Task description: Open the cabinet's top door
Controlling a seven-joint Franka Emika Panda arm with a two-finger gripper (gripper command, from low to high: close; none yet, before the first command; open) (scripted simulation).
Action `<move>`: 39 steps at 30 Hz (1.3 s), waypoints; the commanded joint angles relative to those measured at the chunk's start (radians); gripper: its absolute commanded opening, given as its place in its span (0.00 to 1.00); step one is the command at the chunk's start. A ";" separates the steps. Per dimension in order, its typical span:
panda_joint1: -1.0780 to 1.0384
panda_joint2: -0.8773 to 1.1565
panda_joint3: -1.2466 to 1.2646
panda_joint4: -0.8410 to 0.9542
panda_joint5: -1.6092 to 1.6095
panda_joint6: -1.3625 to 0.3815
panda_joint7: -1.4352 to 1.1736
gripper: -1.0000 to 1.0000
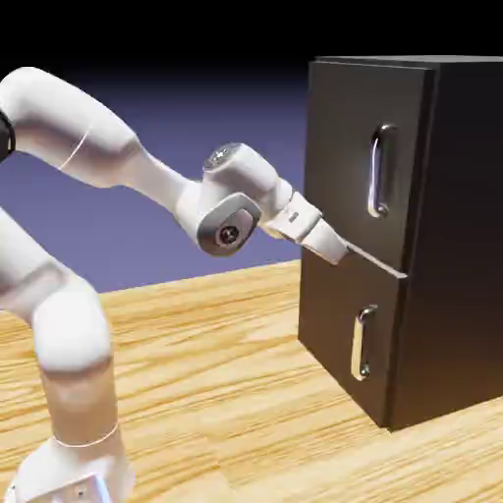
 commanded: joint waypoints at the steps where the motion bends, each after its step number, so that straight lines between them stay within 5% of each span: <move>1: 0.013 -0.006 -0.013 0.006 -0.044 -0.003 0.034 0.50; 39: 0.504 -0.216 -0.526 0.219 -1.696 -0.125 1.338 0.50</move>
